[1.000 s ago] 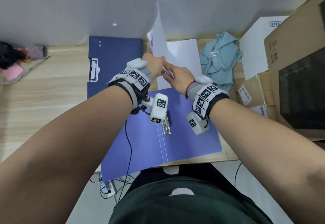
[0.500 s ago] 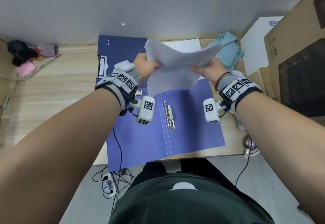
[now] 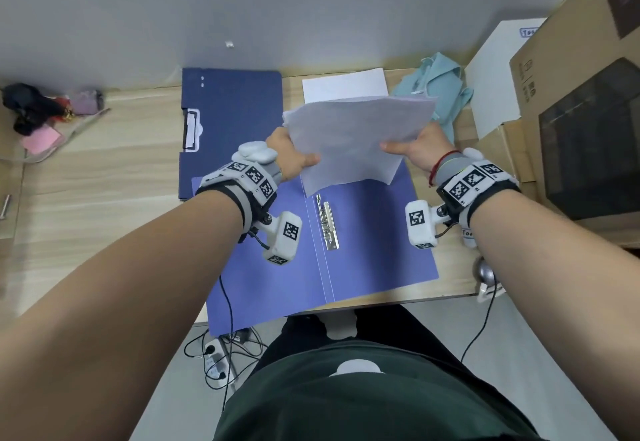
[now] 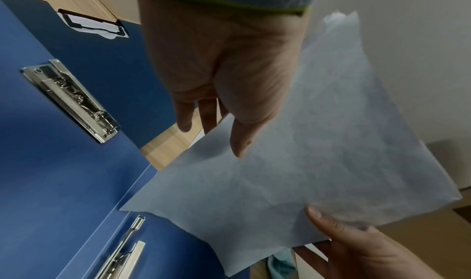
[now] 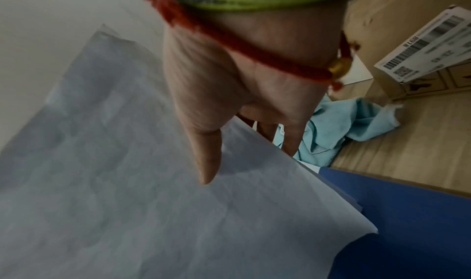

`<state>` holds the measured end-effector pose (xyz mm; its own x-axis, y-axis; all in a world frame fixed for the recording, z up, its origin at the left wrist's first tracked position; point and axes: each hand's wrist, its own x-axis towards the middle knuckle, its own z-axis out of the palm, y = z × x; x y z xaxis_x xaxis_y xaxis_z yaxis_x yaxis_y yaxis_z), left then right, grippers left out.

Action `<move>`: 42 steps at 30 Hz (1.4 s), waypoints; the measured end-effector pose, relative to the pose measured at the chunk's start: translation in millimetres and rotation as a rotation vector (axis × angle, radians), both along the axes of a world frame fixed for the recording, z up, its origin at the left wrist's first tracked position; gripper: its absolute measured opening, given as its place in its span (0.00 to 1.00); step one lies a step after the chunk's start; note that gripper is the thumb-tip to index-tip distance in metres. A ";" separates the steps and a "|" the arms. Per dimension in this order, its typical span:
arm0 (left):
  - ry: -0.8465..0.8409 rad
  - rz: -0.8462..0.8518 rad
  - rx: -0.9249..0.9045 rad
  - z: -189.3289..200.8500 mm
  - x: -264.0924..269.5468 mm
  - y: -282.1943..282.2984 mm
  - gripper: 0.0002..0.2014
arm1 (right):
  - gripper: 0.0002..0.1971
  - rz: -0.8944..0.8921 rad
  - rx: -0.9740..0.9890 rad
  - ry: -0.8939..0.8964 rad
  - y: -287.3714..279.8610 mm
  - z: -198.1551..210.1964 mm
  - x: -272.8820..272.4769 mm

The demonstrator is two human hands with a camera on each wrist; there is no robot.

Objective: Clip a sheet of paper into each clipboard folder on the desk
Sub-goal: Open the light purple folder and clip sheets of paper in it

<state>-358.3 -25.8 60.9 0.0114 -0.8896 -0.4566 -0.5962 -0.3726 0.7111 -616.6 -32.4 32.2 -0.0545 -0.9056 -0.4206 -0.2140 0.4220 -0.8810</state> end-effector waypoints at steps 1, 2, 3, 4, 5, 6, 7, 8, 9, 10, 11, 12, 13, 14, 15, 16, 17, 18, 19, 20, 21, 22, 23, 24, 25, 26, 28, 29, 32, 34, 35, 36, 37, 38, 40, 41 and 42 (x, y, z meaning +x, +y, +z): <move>-0.010 0.014 -0.006 -2.1 -1.4 0.7 0.29 | 0.19 0.000 0.005 -0.007 1.4 -0.6 -0.1; -0.019 0.024 -0.018 -4.4 -2.8 0.9 0.29 | 0.19 0.003 0.002 -0.012 2.0 -0.6 0.2; -0.036 0.035 -0.017 -6.0 -4.8 0.5 0.28 | 0.19 0.000 -0.002 -0.021 2.4 0.6 0.3; -0.044 0.037 -0.031 -5.3 -8.0 0.5 0.28 | 0.19 -0.003 -0.008 -0.031 2.2 0.8 -1.1; -0.047 0.032 -0.029 -6.6 -9.3 -0.8 0.28 | 0.19 -0.005 -0.002 -0.033 1.7 0.3 -2.3; -0.050 0.018 -0.030 -8.1 -9.5 -1.2 0.28 | 0.20 0.000 0.011 -0.020 1.8 -0.8 -3.8; -0.056 0.011 -0.010 -10.9 -9.3 -1.4 0.29 | 0.20 0.018 0.035 0.003 3.3 -1.3 -4.9; -0.066 -0.002 0.000 -13.7 -9.1 -0.7 0.29 | 0.20 0.038 0.057 0.032 4.7 -3.9 -6.5; -0.081 -0.018 0.020 -16.1 -8.2 0.2 0.29 | 0.20 0.055 0.075 0.064 6.2 -5.7 -6.6; -0.093 -0.035 0.018 -19.2 -6.9 0.5 0.26 | 0.20 0.055 0.076 0.095 7.5 -7.7 -7.1; -0.110 -0.044 0.009 -20.5 -7.2 -0.9 0.20 | 0.19 0.042 0.057 0.120 7.9 -6.8 -7.4; -0.138 -0.058 -0.018 -18.1 -8.0 -2.6 0.12 | 0.19 0.021 0.019 0.131 7.0 -5.4 -7.6; -0.167 -0.057 -0.052 -15.6 -9.5 -6.6 0.10 | 0.18 0.003 -0.006 0.141 4.9 -2.9 -7.6; -0.192 -0.059 -0.096 -12.9 -11.1 -11.0 0.11 | 0.18 -0.009 -0.026 0.147 2.2 -0.9 -7.9; -0.186 -0.052 -0.116 -11.2 -13.5 -16.1 0.12 | 0.19 -0.010 -0.031 0.150 -0.5 2.1 -7.9; -0.155 -0.049 -0.135 -9.5 -16.9 -19.6 0.11 | 0.19 -0.001 -0.031 0.153 -3.8 2.0 -9.1; -0.114 -0.031 -0.129 -9.9 -20.2 -22.6 0.12 | 0.20 0.018 -0.026 0.165 -6.0 1.9 -9.4; -0.079 -0.019 -0.113 -11.6 -22.7 -24.6 0.16 | 0.20 0.036 -0.014 0.193 -7.5 2.8 -9.0; -0.051 0.013 -0.080 -11.8 -26.3 -24.0 0.20 | 0.20 0.053 -0.003 0.211 -8.4 4.3 -8.0; -0.030 0.049 -0.051 -16.6 -28.0 -23.1 0.23 | 0.20 0.060 0.007 0.220 -9.7 1.4 -7.5; -0.026 0.086 -0.023 -22.0 -29.3 -21.3 0.25 | 0.20 0.075 0.037 0.212 -7.9 1.8 -5.6; -0.020 0.113 0.007 -28.4 -30.1 -18.5 0.26 | 0.23 0.096 0.074 0.217 -6.4 -0.8 -4.7; -0.021 0.133 0.037 -37.6 -29.4 -15.1 0.26 | 0.30 0.108 0.125 0.230 -5.6 -10.0 -6.4; -0.017 0.142 0.059 -43.5 -29.6 -9.9 0.25 | 0.39 0.122 0.168 0.249 -3.9 -18.2 -8.2; -0.017 0.147 0.078 -49.0 -29.4 -3.8 0.24 | 0.45 0.139 0.207 0.271 -1.3 -27.2 -10.1; -0.017 0.131 0.093 -53.6 -28.8 2.3 0.23 | 0.47 0.169 0.246 0.304 2.1 -33.3 -11.0; -0.012 0.100 0.113 -65.0 -27.6 15.0 0.15 | 0.37 0.207 0.312 0.398 12.9 -28.9 -7.8; -0.007 0.102 0.116 -68.4 -26.2 20.0 0.09 | 0.31 0.207 0.319 0.438 15.6 -31.7 -10.8; 0.089 0.193 0.239 -79.0 -21.2 32.5 0.07 | 0.27 0.237 0.341 0.528 21.3 -47.5 -22.5; 0.065 0.220 0.280 -89.8 -15.9 40.0 0.08 | 0.28 0.270 0.374 0.598 26.7 -52.9 -28.6; 0.042 0.221 0.292 -94.4 -12.9 44.8 0.06 | 0.27 0.295 0.404 0.640 30.4 -55.4 -31.2; 0.022 0.220 0.292 -98.3 -10.4 47.5 0.05 | 0.27 0.327 0.411 0.689 32.6 -56.6 -33.5; 0.007 0.229 0.295 -105.5 -8.8 51.4 0.06 | 0.26 0.345 0.433 0.721 36.2 -59.5 -34.4; -0.012 0.231 0.291 -109.4 -8.0 53.2 0.08 | 0.26 0.352 0.452 0.734 38.1 -61.7 -35.0; -0.056 0.225 0.281 -111.5 -7.4 53.3 0.10 | 0.26 0.344 0.472 0.727 41.1 -64.3 -32.8; -0.065 0.213 0.281 -113.4 -6.8 52.4 0.11 | 0.27 0.339 0.484 0.720 42.0 -65.7 -30.6; -0.072 0.188 0.294 -114.9 -6.6 51.8 0.13 | 0.27 0.336 0.489 0.716 43.0 -68.2 -28.5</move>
